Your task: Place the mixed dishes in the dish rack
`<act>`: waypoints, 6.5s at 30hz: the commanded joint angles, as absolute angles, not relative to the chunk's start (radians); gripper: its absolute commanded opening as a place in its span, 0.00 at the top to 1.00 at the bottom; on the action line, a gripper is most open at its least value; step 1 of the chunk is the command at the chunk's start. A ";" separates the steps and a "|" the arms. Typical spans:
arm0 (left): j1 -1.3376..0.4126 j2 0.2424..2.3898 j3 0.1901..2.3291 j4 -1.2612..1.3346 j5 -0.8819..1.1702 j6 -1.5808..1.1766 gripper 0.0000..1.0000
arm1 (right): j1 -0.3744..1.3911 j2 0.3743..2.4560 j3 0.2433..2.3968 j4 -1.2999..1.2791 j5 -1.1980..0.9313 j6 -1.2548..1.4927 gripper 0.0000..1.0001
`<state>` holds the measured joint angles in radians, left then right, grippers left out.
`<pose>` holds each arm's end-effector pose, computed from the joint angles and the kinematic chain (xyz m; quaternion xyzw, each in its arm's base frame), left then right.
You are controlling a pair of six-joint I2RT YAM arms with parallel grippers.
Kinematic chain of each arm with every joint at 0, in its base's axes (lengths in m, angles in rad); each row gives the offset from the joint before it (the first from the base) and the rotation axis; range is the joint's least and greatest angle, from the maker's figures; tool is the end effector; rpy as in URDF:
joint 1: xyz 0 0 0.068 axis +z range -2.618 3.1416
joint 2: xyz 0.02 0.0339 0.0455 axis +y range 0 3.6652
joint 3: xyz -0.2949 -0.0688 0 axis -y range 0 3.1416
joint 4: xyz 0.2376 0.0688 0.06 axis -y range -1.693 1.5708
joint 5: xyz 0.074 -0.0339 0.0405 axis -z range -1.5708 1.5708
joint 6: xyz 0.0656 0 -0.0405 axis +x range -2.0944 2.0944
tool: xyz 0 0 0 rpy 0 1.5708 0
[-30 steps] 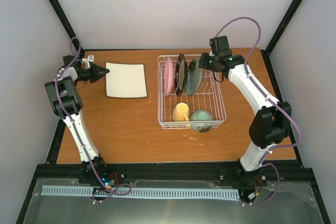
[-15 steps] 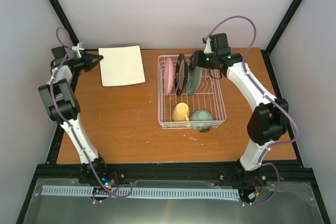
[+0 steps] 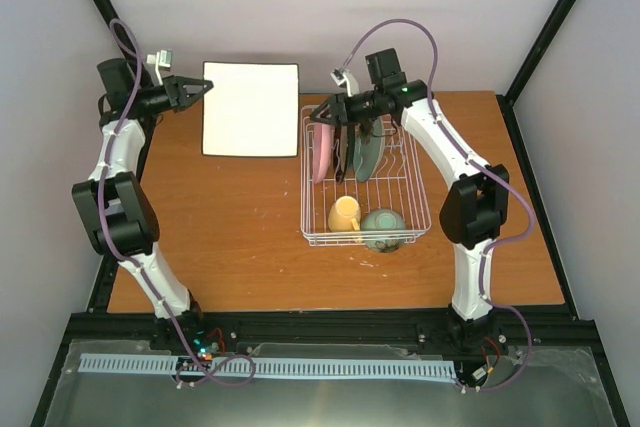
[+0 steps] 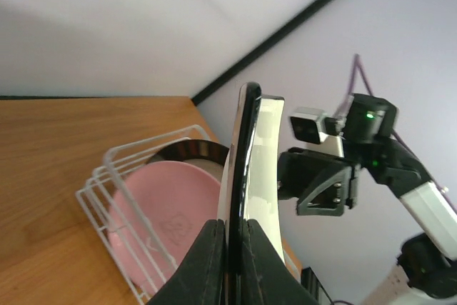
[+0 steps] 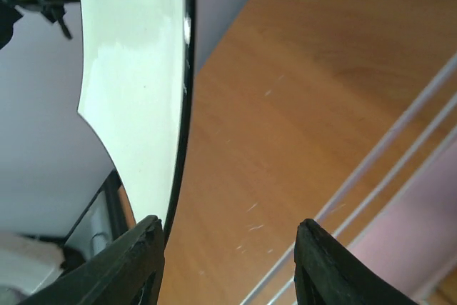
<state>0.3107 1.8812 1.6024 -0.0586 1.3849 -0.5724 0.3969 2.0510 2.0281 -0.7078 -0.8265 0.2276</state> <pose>0.4351 0.0720 0.3581 0.0655 0.7255 -0.5745 0.3734 0.4271 0.2313 0.3505 -0.2339 0.8194 0.4637 0.2428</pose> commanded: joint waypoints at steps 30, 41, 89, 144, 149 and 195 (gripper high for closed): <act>0.258 1.671 1.530 0.234 1.499 -0.851 0.99 | 0.479 2.119 2.112 -0.618 -1.113 0.301 0.49; 0.151 1.678 1.451 0.438 1.453 -0.990 0.99 | 0.494 2.153 2.137 -0.457 -1.199 0.430 0.85; 0.230 1.738 1.813 -0.336 0.598 -0.321 0.00 | 0.426 1.984 2.309 -0.555 -0.794 0.390 0.97; 0.230 1.898 1.602 -0.393 0.631 -0.228 0.00 | 0.009 1.726 2.128 -1.508 -0.216 0.193 0.97; 0.229 1.910 1.610 -0.394 0.639 -0.227 0.00 | 0.041 1.772 2.154 -1.508 -0.175 0.190 0.97; 0.230 1.944 1.617 -0.446 0.620 -0.172 0.00 | 0.134 2.024 2.294 -1.503 -0.117 0.177 0.97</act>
<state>0.2245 1.9392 1.5997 -0.4320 0.6170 -0.1978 0.1204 2.0174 2.2509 -1.5532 -0.0910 0.1833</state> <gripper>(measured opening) 0.997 0.107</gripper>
